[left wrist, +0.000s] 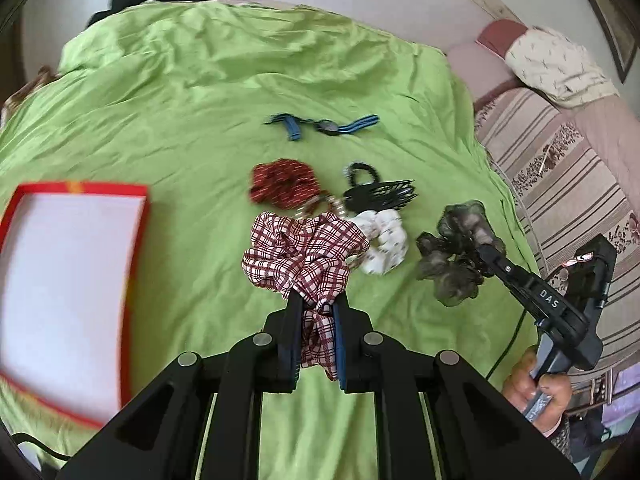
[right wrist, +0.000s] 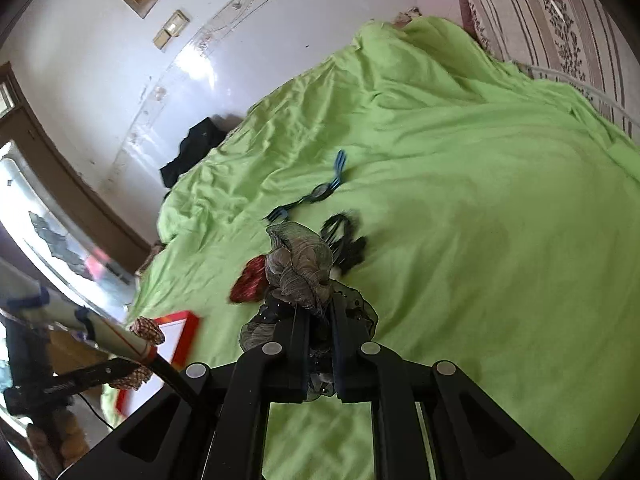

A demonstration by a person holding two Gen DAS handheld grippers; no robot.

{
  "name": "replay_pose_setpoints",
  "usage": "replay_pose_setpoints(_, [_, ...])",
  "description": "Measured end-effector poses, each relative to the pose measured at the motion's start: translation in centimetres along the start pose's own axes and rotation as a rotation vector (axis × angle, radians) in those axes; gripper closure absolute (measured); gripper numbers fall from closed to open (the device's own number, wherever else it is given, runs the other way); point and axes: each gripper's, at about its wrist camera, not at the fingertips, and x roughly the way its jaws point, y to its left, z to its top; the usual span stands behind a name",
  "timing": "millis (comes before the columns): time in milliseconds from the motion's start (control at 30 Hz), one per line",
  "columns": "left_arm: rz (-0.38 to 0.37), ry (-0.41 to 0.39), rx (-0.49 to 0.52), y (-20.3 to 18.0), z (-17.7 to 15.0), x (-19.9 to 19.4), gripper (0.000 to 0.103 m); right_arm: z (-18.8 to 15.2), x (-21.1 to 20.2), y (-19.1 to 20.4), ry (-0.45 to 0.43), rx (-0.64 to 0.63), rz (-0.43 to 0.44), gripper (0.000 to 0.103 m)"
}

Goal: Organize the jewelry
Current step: 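Grasp the plaid scrunchie with the left tool while the right tool grasps the grey sheer scrunchie, then carry both scrunchies into the red-rimmed tray and open both tools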

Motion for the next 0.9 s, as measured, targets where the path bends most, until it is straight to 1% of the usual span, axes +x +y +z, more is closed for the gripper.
replay_pose_setpoints(133, [0.072, -0.033, -0.02, 3.0, -2.1, -2.8, 0.09, -2.2, -0.5, 2.0, 0.035, -0.025, -0.012, 0.093])
replay_pose_setpoints(300, [0.133, -0.05, -0.084, 7.8, -4.2, -5.3, 0.09, -5.4, -1.2, 5.5, 0.092, -0.053, 0.014, 0.093])
replay_pose_setpoints(367, [0.165, -0.058, -0.107, 9.7, -4.8, -6.2, 0.09, -6.4, -1.2, 7.4, 0.121, -0.083, 0.024, 0.093])
replay_pose_setpoints(500, [0.236, -0.063, -0.186, 15.0, -6.0, -7.9, 0.09, -7.7, -0.4, 12.1, 0.179, -0.168, 0.045, 0.093])
replay_pose_setpoints(700, [0.379, -0.04, -0.262, 23.7, -7.1, -8.8, 0.09, -9.6, 3.1, 20.4, 0.273, -0.278, 0.113, 0.093])
replay_pose_setpoints(800, [0.434, -0.021, -0.296, 27.5, -7.2, -8.6, 0.09, -11.0, 6.0, 24.5, 0.323, -0.324, 0.14, 0.093])
replay_pose_setpoints(900, [0.462, 0.002, -0.321, 29.8, -7.5, -8.0, 0.09, -12.2, 9.4, 27.1, 0.382, -0.328, 0.16, 0.093])
